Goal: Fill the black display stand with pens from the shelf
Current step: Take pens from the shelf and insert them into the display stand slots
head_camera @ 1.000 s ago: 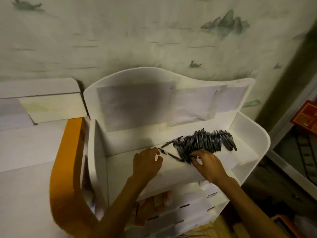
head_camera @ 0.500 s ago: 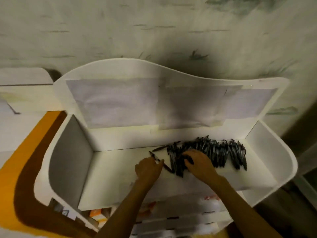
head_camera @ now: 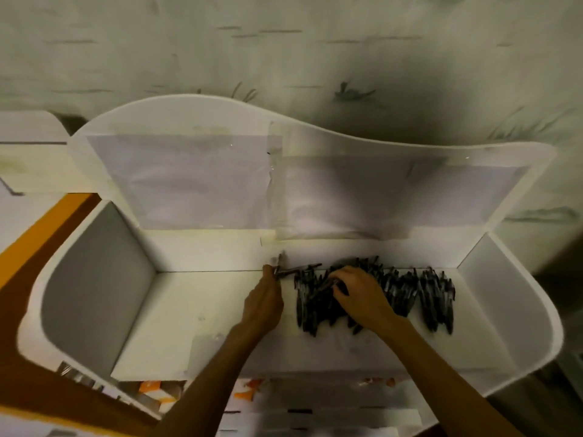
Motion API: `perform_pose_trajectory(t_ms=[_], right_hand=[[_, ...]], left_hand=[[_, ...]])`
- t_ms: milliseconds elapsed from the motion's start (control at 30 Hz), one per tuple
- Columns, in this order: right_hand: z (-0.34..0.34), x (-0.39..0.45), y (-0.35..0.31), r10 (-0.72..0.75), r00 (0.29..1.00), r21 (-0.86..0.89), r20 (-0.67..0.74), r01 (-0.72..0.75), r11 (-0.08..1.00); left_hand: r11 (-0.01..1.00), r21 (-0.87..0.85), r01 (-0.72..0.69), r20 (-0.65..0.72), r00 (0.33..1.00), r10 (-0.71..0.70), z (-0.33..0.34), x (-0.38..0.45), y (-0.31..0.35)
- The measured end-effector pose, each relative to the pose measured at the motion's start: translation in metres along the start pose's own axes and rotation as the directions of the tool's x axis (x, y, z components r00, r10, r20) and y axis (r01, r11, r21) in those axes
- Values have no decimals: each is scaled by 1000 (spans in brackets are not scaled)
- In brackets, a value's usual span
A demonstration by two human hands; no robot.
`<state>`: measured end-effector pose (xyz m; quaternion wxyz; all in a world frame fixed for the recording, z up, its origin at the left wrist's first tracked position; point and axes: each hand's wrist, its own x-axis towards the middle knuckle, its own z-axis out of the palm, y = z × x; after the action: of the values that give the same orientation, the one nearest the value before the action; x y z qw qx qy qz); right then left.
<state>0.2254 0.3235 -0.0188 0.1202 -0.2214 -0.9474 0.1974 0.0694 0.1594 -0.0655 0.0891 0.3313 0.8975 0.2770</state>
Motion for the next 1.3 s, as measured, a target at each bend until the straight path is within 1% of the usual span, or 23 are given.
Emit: perform_pose_trajectory(t_ms=[33, 100, 133, 267, 333, 400, 500, 567, 633, 700, 833, 933, 1133, 1200, 1300], right_hand=[[-1, 2, 1, -5, 1000, -3, -2, 5, 1000], [-4, 4, 3, -11, 1000, -9, -9, 11, 1000], [-5, 4, 4, -16, 1000, -12, -13, 15, 1000], [-9, 3, 10, -34, 999, -30, 4, 35, 999], [-10, 3, 13, -37, 999, -34, 17, 38, 999], [-10, 4, 16, -39, 999, -33, 8, 40, 999], [-11, 6, 19, -46, 999, -39, -1, 46, 998], [-12, 9, 19, -42, 999, -36, 4, 42, 998], [-15, 12, 17, -38, 999, -28, 6, 38, 999], [-16, 13, 15, -40, 999, -21, -3, 40, 999], [-19, 9, 15, -40, 999, -27, 0, 40, 999], [-19, 5, 20, -24, 1000, -43, 6, 25, 999], [-22, 1, 24, -9, 1000, -45, 4, 9, 999], [-20, 0, 23, -13, 1000, -52, 3, 13, 999], [-17, 0, 21, -14, 1000, -68, 5, 14, 998]], left_hand=[[996, 38, -79, -12, 997, 79, -2, 4, 2], [980, 123, -157, -46, 985, 164, -4, 16, 6], [973, 155, -170, -42, 983, 179, -5, 21, 8], [937, 287, -199, 63, 980, 189, -2, 37, 5], [914, 346, -212, 95, 977, 190, -1, 37, 0], [919, 343, -194, 98, 981, 170, -1, 31, -4], [953, 289, -89, 111, 992, 59, -2, 19, -11], [947, 318, -40, 131, 991, -3, -2, 13, -11], [932, 363, -15, 128, 991, -34, -2, 10, -8], [927, 376, 12, 107, 993, -56, -1, 11, -2], [943, 328, 63, 92, 991, -98, 6, 12, 9], [939, 334, 86, 112, 985, -130, 10, 11, 12], [952, 292, 89, 196, 969, -151, 7, 12, 15], [960, 261, 103, 203, 966, -159, 6, 13, 17], [958, 261, 121, 185, 967, -173, 6, 13, 21]])
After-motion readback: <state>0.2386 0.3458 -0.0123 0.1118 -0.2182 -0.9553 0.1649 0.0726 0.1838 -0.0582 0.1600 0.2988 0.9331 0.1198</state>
